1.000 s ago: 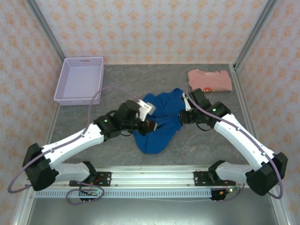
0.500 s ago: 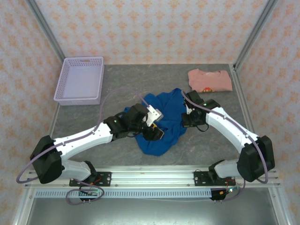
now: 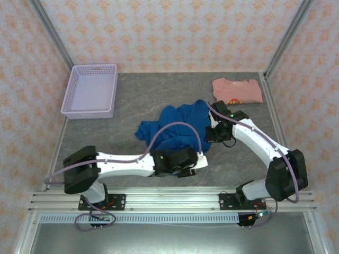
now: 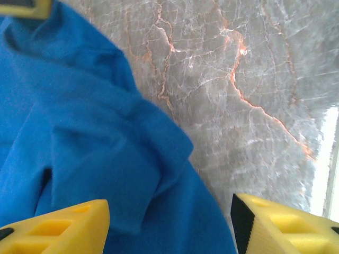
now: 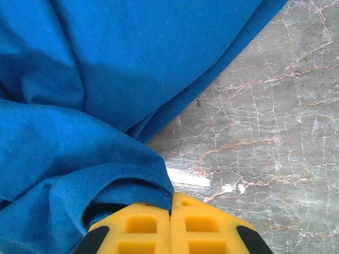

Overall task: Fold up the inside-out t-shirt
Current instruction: Adjust the T-shirt at the center of the table.

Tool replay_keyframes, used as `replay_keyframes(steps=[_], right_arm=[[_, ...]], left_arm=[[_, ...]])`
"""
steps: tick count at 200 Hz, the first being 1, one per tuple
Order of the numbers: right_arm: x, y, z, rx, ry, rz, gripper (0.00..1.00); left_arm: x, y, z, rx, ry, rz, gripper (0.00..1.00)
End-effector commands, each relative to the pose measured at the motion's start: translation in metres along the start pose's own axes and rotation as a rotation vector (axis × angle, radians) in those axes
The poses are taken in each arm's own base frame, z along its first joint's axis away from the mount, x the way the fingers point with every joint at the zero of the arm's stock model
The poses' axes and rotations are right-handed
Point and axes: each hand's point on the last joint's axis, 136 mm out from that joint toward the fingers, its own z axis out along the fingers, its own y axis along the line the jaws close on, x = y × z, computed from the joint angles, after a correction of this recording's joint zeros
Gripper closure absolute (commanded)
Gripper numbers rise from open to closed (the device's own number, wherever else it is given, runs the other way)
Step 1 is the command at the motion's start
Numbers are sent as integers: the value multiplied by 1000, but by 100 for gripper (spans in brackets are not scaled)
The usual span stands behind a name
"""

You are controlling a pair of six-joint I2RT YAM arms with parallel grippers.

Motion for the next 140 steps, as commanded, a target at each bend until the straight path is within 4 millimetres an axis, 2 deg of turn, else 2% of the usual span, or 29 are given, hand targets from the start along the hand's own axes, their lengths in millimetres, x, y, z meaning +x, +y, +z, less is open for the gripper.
replay_keyframes(steps=[1, 48, 58, 75, 101, 114, 128, 140], right_arm=[[-6, 2, -3, -12, -15, -11, 100], [-5, 3, -3, -21, -14, -19, 100], [-5, 3, -3, -21, -14, -21, 100], [-4, 3, -3, -22, -13, -20, 100], [-4, 3, -3, -24, -14, -20, 100], [-5, 4, -4, -25, -16, -21, 100], [-6, 4, -7, -26, -25, -20, 100], [-8, 5, -10, -31, -36, -15, 100]], left_arm=[[-12, 17, 12, -148, 16, 131, 36], [-23, 12, 41, -164, 19, 174, 39], [-23, 11, 46, -166, 25, 177, 44], [-25, 14, 50, -183, 27, 169, 60], [-31, 20, 43, -166, -16, 96, 85], [-33, 28, 34, -164, -43, 48, 94], [-33, 38, 19, -142, -83, -33, 100], [-33, 47, 1, -108, -137, -125, 100]])
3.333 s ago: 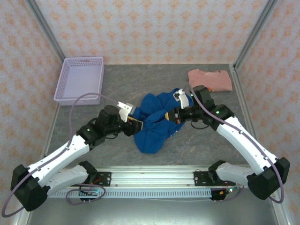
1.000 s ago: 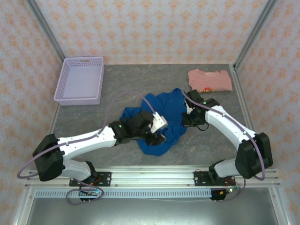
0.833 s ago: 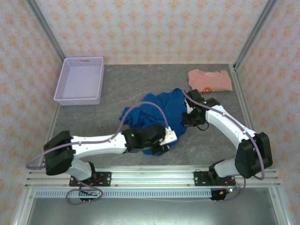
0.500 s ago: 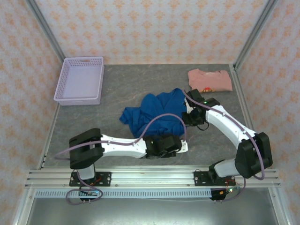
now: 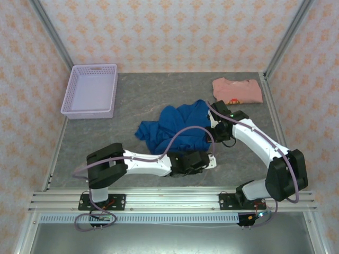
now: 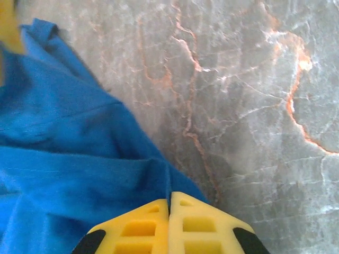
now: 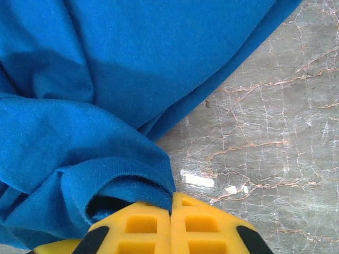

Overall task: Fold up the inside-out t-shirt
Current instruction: Adjust the T-shirt at the center of the table, then flatten out the T-shirt at the center of the table.

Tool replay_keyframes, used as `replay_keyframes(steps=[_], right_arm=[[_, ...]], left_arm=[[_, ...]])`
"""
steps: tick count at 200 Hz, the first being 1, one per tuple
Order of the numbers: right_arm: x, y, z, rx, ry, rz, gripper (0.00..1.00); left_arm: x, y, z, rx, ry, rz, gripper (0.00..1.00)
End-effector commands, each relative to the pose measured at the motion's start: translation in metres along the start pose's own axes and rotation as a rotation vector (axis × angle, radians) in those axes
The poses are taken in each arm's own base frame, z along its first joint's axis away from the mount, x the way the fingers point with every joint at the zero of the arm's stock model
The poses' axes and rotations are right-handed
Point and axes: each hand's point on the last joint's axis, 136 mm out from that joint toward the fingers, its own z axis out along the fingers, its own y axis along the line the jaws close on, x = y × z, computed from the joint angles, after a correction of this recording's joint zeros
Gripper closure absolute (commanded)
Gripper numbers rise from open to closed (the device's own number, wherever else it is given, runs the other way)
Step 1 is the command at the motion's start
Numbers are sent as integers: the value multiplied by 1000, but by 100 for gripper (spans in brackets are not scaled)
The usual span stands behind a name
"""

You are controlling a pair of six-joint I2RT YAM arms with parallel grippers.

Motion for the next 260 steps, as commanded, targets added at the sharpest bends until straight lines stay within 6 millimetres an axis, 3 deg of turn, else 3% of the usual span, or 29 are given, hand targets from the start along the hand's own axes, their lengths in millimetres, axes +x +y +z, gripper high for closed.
replay_keyframes(steps=[1, 34, 81, 147, 167, 184, 195, 221, 236, 260], right_arm=[[-8, 2, -11, -10, -39, -5, 100], [-15, 16, -20, -86, -78, 15, 100], [-28, 36, -37, -197, -140, 43, 100], [-40, 39, -30, -216, -175, 95, 100], [-52, 44, -36, -240, -209, 99, 89], [-67, 55, -55, -289, -274, 83, 76], [-74, 46, -69, -236, -341, 76, 67], [-82, -3, -85, -4, -475, 125, 54], [-89, -26, -73, 60, -476, 192, 52], [-102, -51, -35, 97, -415, 289, 52]], left_arm=[[-17, 37, -41, 11, -142, -212, 100], [-1, 75, -77, 128, -273, -546, 100], [26, 108, -98, 159, -328, -797, 100], [41, 120, -74, 255, -283, -1034, 100], [49, 138, -81, 182, -282, -1116, 100], [63, 162, -103, 97, -291, -1193, 100], [78, 180, -123, 26, -287, -1239, 100], [122, 206, -171, -141, -248, -1313, 100], [145, 213, -189, -211, -216, -1351, 100], [171, 224, -216, -300, -208, -1412, 100]])
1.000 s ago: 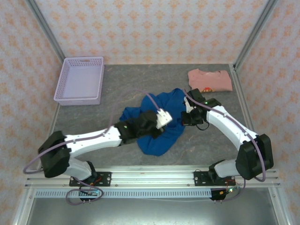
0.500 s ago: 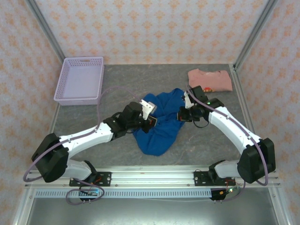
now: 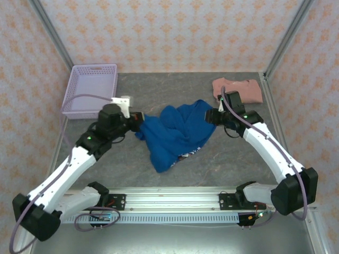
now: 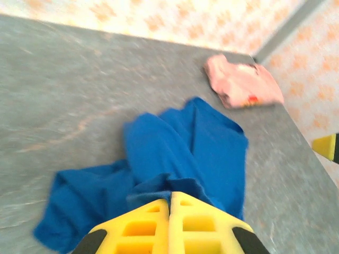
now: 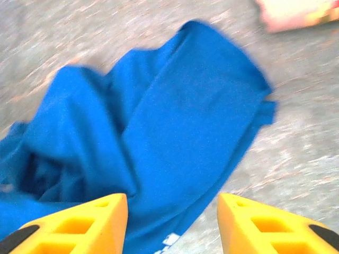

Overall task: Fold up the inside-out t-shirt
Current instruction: Flatten out the T-shirt at the center of the table.

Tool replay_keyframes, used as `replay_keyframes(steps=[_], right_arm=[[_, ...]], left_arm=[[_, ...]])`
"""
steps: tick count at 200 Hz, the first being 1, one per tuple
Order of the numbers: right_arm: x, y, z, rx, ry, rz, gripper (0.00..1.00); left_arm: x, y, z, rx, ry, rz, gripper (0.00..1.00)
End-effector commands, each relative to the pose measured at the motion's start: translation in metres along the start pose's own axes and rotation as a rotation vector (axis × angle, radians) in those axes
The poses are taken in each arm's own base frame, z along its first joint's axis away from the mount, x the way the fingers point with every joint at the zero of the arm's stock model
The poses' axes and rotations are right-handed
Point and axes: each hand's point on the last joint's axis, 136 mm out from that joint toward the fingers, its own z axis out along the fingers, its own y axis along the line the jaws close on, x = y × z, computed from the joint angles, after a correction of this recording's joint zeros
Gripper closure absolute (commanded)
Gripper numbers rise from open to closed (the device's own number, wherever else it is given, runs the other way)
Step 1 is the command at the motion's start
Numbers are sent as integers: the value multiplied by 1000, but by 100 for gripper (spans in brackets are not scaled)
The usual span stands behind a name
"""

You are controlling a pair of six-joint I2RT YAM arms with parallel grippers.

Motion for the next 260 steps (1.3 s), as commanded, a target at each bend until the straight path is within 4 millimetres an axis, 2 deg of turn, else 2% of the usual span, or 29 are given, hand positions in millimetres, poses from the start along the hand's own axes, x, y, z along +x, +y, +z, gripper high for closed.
replay_keyframes(steps=[1, 30, 60, 110, 128, 151, 162, 180, 202, 224, 260], right_arm=[[-6, -37, 38, 140, 11, 82, 52], [-4, -58, 81, 175, 62, 144, 51], [-9, -80, 112, 207, 80, 190, 51], [-3, -87, 165, 209, 193, 176, 51], [-2, -79, 181, 159, 229, 184, 62], [0, -73, 185, 128, 253, 188, 91], [-5, -74, 175, 128, 232, 186, 100], [-24, -74, 140, 128, 148, 188, 100], [-56, -68, 70, 118, -16, 181, 100], [-73, -58, 6, 92, -131, 161, 100], [-87, -35, -73, 5, -248, 151, 100]], left_arm=[[9, 38, -20, -151, 50, -52, 100], [-9, 49, -40, -188, -9, -92, 100], [-21, 60, -52, -236, -33, -91, 100], [-35, 60, -59, -239, -49, -89, 100], [-40, 61, -63, -249, -61, -80, 100], [-51, 62, -68, -264, -88, -84, 100], [-57, 63, -70, -274, -97, -89, 100], [-70, 66, -76, -300, -118, -92, 100], [-93, 68, -87, -316, -164, -105, 100], [-118, 70, -100, -332, -215, -115, 100], [-150, 68, -118, -338, -273, -109, 100]])
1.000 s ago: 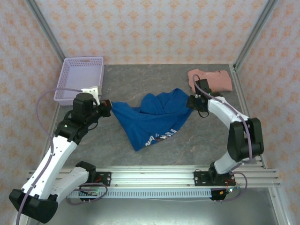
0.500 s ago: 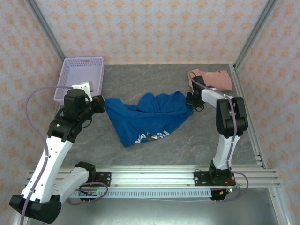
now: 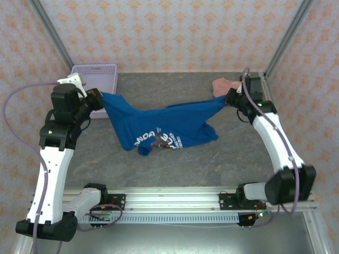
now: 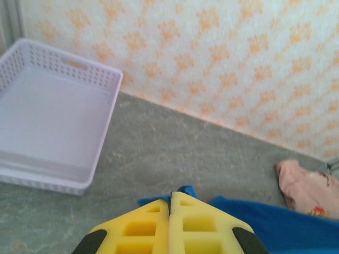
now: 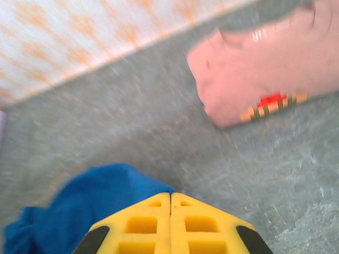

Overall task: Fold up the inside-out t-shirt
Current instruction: Flatten out the T-shirt at the center of the table.

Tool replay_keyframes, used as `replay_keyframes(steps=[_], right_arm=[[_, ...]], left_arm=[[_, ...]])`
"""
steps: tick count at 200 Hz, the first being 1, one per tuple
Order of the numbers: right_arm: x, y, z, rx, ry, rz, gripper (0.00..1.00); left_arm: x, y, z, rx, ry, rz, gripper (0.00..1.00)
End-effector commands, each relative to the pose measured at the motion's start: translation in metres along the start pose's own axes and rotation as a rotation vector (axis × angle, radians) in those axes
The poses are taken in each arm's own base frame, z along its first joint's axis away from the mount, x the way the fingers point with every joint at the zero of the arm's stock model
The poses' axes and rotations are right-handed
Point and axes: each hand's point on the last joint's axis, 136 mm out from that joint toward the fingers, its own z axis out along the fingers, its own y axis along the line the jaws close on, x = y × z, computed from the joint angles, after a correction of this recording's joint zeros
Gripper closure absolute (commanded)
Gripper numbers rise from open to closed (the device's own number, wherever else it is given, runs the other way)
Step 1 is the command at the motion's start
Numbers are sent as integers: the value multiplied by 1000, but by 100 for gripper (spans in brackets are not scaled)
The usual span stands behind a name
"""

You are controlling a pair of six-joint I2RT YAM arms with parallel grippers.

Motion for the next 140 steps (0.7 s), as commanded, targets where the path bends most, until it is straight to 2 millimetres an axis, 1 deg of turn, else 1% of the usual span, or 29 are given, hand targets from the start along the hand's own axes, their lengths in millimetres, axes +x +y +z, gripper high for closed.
replay_keyframes(steps=[1, 4, 11, 13, 15, 37, 47, 55, 59, 70, 80, 82, 84, 95, 113, 125, 140], right_arm=[[5, -2, -30, 12, 26, -4, 100], [4, 1, -35, 3, 20, -4, 100], [2, 4, -41, -7, 24, -3, 100], [-2, 6, -50, -18, 5, -4, 100], [-4, 8, -55, -23, -3, -5, 100], [-18, 16, -88, -43, -55, -20, 100], [-21, 19, -95, -55, -66, -19, 100], [-20, 23, -95, -77, -62, -7, 100], [-19, 24, -91, -87, -54, 2, 100], [-11, 27, -74, -119, -20, 37, 100], [1, 26, -45, -131, 27, 74, 100], [2, 27, -42, -137, 31, 82, 100], [7, 26, -31, -134, 53, 90, 100], [22, 28, 8, -158, 128, 127, 100], [44, 30, 62, -172, 240, 142, 99], [60, 26, 91, -157, 310, 140, 98], [81, 17, 118, -137, 375, 141, 96]], left_arm=[[-22, -3, -13, 4, -36, 24, 100], [-24, -3, -14, 2, -40, 26, 100], [-30, -3, -16, -2, -50, 28, 100], [-31, -3, -17, -3, -52, 28, 100], [-33, -3, -18, -2, -55, 30, 100], [-43, -7, -24, 4, -72, 47, 100], [-43, -7, -24, 0, -69, 51, 100], [-40, -5, -21, -6, -58, 50, 100], [-36, -3, -18, -12, -47, 47, 100], [-22, 4, -8, -26, -4, 38, 100], [-5, 13, 4, -48, 42, 25, 100], [0, 15, 7, -52, 53, 23, 100], [4, 16, 10, -55, 63, 21, 100], [24, 26, 22, -78, 112, 14, 100], [48, 39, 38, -108, 175, 18, 100], [60, 44, 47, -118, 210, 20, 100], [72, 46, 55, -116, 247, 12, 100]])
